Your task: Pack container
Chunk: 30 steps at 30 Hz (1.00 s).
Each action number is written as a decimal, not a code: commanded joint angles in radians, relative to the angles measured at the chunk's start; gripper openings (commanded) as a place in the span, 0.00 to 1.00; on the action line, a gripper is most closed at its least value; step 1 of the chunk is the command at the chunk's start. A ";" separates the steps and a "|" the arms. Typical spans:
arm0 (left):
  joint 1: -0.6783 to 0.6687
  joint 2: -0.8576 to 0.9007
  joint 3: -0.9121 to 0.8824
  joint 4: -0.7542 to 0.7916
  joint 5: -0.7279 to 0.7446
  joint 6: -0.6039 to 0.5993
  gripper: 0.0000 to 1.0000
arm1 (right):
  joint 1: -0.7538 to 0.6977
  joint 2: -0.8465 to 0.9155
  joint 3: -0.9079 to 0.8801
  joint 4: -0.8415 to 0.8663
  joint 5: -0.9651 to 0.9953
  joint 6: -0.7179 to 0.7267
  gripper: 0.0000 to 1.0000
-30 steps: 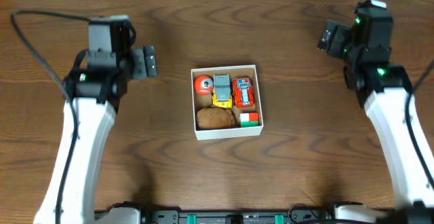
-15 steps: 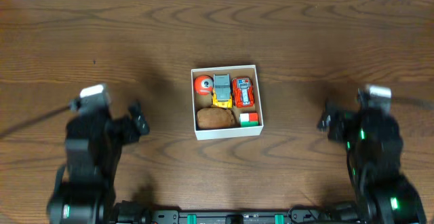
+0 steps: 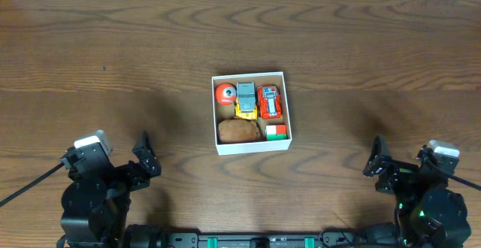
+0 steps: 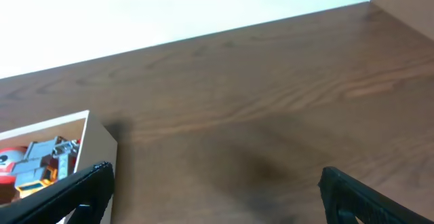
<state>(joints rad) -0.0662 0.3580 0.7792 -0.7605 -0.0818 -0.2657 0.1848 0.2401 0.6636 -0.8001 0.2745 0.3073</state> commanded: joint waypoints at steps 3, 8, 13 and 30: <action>0.003 0.000 0.000 -0.003 0.002 -0.010 0.98 | 0.013 -0.005 -0.010 -0.057 0.013 0.014 0.99; 0.003 -0.001 0.000 -0.003 0.002 -0.009 0.98 | 0.013 -0.005 -0.010 -0.152 0.013 0.014 0.99; 0.003 0.000 0.000 -0.003 0.002 -0.010 0.98 | 0.013 -0.005 -0.010 -0.230 -0.018 0.014 0.99; 0.003 0.000 0.000 -0.003 0.002 -0.010 0.98 | -0.110 -0.235 -0.285 0.208 -0.204 -0.175 0.99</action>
<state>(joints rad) -0.0662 0.3580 0.7788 -0.7605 -0.0818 -0.2657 0.0971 0.0170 0.4229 -0.6651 0.1276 0.1768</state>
